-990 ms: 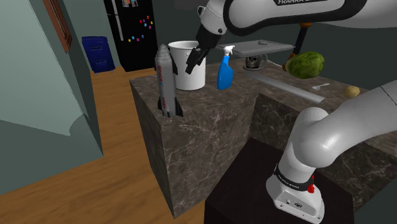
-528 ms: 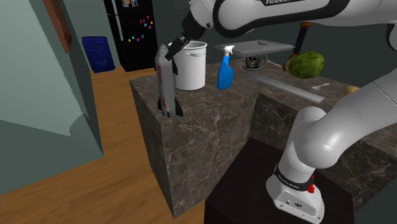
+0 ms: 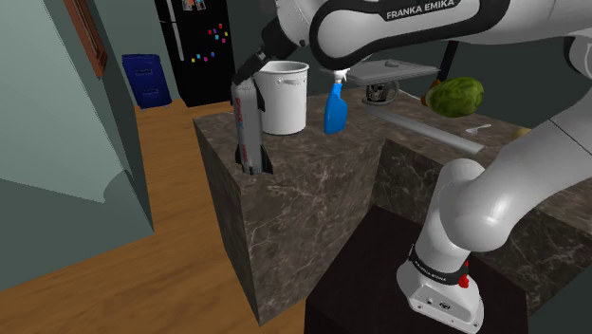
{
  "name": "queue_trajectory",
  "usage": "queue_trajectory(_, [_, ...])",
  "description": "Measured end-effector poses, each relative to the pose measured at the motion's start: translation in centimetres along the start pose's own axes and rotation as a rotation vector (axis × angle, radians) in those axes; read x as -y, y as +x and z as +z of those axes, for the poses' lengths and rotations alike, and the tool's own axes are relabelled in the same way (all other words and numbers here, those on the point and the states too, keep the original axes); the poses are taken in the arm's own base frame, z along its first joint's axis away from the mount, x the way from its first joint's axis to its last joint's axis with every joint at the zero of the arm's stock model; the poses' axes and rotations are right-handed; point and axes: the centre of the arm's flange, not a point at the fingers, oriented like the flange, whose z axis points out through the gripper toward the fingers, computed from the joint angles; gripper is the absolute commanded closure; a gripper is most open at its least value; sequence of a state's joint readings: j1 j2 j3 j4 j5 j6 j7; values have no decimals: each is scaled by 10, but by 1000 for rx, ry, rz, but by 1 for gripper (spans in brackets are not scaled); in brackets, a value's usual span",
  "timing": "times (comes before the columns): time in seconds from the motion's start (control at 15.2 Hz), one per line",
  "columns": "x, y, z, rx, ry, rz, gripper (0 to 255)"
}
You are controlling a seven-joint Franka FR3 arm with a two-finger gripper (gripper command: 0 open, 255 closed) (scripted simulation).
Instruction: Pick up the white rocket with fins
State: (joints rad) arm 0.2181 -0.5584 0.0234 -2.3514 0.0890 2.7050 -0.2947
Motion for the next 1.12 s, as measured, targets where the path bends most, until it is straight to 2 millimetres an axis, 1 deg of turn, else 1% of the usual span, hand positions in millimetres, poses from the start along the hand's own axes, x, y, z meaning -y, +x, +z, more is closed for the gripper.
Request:
queue_trajectory(0.2, [3, -10, 9, -1, 0, 0, 0])
queue_trajectory(0.26, [2, -13, 10, -1, 0, 0, 255])
queue_trajectory(0.92, [2, -14, 10, -6, -1, 0, 255])
queue_trajectory(1.12, [2, -7, 4, 0, 0, 0, 255])
